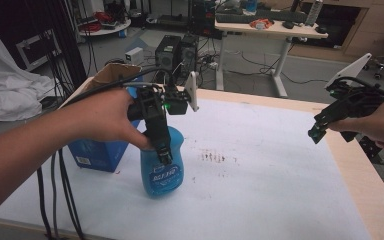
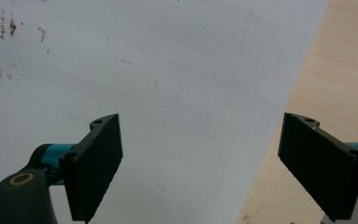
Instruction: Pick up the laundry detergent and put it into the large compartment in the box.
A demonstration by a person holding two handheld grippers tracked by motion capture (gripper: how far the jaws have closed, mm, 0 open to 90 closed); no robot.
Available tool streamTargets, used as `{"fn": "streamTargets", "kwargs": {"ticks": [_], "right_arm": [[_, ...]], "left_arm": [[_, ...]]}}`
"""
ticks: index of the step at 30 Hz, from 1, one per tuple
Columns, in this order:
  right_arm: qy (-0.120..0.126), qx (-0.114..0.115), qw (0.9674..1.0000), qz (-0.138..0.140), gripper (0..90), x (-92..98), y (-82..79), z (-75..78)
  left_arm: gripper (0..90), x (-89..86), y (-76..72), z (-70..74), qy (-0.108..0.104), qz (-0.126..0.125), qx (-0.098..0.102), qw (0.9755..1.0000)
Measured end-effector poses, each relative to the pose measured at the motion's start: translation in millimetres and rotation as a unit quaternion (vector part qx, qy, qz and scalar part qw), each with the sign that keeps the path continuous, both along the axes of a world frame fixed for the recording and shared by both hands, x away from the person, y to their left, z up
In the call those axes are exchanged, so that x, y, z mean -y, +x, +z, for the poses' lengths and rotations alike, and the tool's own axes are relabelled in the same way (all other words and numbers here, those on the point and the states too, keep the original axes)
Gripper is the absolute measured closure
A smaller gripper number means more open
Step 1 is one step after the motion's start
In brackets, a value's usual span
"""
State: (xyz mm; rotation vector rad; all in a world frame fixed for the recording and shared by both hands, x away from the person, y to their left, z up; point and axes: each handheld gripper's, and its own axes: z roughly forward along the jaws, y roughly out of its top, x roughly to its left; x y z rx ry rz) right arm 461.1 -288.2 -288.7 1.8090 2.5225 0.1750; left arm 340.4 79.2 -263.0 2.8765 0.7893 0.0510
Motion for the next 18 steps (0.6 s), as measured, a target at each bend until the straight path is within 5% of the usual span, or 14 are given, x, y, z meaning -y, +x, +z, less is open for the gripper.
{"fn": "streamTargets", "kwargs": {"ticks": [8,18], "right_arm": [[-0.001,0.002,1.0,0.003,12.9,-1.1,-0.8,2.3],[0.0,0.002,1.0,0.002,12.9,-0.7,-0.9,3.1]], "left_arm": [[36.6,3.5,1.9,31.4,0.01,0.004,0.02,0.9997],[36.7,-2.1,5.6,55.6,0.0,0.019,0.013,0.9997]]}}
